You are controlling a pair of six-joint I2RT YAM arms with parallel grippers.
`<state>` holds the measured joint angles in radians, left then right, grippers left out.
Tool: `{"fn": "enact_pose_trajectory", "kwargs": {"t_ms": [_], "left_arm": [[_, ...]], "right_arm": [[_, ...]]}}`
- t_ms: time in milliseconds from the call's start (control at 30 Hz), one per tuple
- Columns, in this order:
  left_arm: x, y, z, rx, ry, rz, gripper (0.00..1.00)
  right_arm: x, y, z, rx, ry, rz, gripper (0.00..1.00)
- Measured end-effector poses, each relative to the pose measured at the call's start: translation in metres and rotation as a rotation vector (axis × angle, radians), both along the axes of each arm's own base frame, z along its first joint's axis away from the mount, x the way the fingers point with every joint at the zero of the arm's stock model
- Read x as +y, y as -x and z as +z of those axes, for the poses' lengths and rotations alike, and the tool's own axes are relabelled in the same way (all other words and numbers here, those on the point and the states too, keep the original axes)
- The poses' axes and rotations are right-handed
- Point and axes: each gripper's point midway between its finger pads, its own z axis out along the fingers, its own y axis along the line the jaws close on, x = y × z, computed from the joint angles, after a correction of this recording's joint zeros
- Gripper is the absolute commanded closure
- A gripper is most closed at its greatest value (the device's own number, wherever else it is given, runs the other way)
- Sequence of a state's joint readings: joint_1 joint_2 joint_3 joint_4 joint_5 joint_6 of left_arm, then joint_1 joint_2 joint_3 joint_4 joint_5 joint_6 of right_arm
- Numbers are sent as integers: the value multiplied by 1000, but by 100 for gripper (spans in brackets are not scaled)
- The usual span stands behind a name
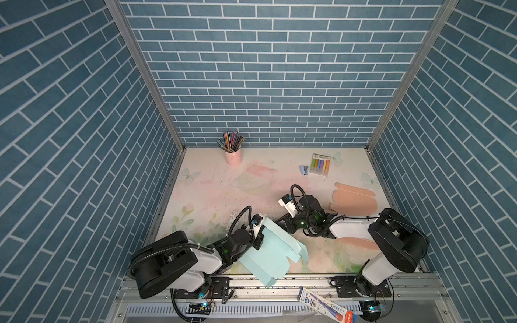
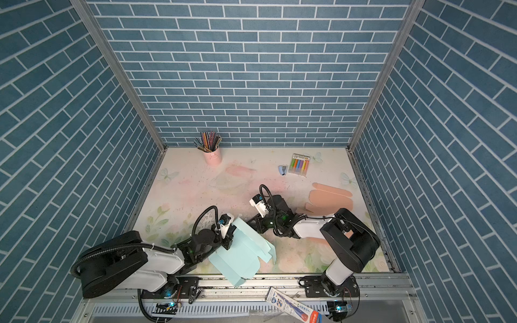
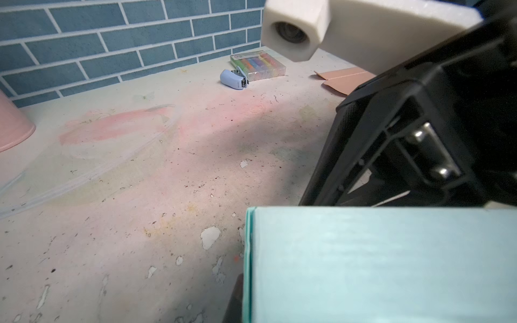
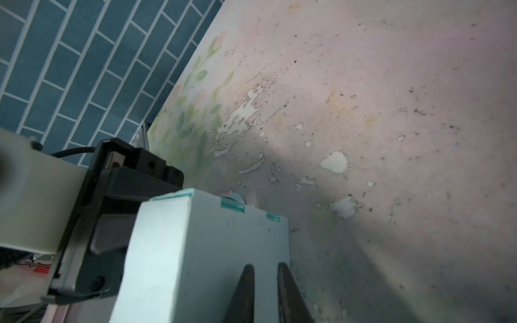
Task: Fold the paper box
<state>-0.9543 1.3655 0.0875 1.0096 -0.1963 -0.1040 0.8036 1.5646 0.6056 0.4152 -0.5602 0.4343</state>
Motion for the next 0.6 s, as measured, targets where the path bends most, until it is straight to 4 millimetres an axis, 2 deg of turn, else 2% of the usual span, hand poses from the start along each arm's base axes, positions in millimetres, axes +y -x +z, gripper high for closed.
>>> {"fn": "enact_pose_trajectory", "kwargs": {"t_ms": [67, 100, 167, 267, 367, 400, 500, 600], "left_arm": [[3, -1, 3, 1, 7, 17, 96], [5, -2, 5, 1, 11, 30, 96], [7, -5, 11, 6, 24, 57, 98], [9, -11, 21, 22, 49, 111, 100], [16, -21, 32, 51, 80, 200, 100], [20, -24, 35, 62, 91, 237, 100], [33, -30, 40, 89, 122, 329, 100], [45, -31, 40, 110, 136, 393, 100]], "right_arm": [[-8, -2, 12, -32, 19, -30, 82], [-13, -4, 24, -65, 20, -51, 82], [-23, -8, 55, -145, 5, -101, 82], [-38, -13, 113, -288, -31, -188, 83], [-43, -5, 157, -404, -41, -242, 86], [-42, 1, 166, -432, -32, -248, 87], [-38, 17, 173, -473, 22, -253, 88], [-41, 27, 156, -482, 120, -260, 89]]}}
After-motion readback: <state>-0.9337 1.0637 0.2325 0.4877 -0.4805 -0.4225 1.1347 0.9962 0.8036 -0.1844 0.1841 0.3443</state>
